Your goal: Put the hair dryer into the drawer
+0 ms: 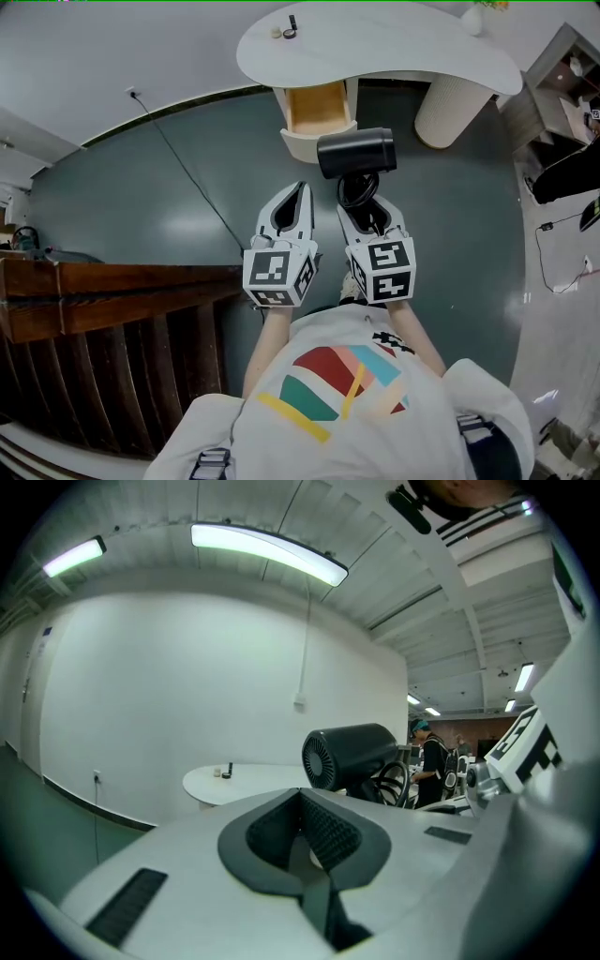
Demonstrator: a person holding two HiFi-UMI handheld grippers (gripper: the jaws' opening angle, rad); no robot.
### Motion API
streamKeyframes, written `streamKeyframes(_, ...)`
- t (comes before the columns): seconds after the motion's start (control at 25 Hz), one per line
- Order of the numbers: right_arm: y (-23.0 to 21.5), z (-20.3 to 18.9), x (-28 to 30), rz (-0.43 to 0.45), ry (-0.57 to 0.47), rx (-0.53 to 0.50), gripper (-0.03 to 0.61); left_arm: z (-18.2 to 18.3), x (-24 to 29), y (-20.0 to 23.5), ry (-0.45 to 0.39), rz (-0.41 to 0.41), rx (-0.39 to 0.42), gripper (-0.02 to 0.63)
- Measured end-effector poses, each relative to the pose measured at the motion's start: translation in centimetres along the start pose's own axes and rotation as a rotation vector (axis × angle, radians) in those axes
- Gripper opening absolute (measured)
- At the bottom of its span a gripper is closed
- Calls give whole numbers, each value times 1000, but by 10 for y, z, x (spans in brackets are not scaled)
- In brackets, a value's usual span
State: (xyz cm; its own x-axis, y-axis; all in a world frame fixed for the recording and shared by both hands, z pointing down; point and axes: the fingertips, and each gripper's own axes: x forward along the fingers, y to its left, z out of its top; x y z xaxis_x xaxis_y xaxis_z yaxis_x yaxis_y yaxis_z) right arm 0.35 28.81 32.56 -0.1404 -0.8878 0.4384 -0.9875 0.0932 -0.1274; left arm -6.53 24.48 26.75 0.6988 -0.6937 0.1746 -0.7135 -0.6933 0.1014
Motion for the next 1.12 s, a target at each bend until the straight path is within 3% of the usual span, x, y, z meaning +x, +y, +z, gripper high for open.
streamKeyframes(0.16, -12, -2, 6, 4, 13, -8, 196, 1, 18, -1, -35, -30, -35, 17)
streamKeyframes(0.4, -33, -5, 7, -2, 27, 2, 196, 1, 34, -9, -29, 7, -22, 17)
streamKeyframes(0.6, -35, -11, 10, 12, 50, 16, 196, -8, 35, -1, -6, 37, -113, 17)
streamKeyframes(0.84, -34, -14, 22, 36, 67, 9, 196, -8, 47, 12, -18, 52, -107, 17)
streamKeyframes(1.12, -50, 5, 58, 14, 50, 9, 196, -6, 85, 36, -14, 9, -72, 17)
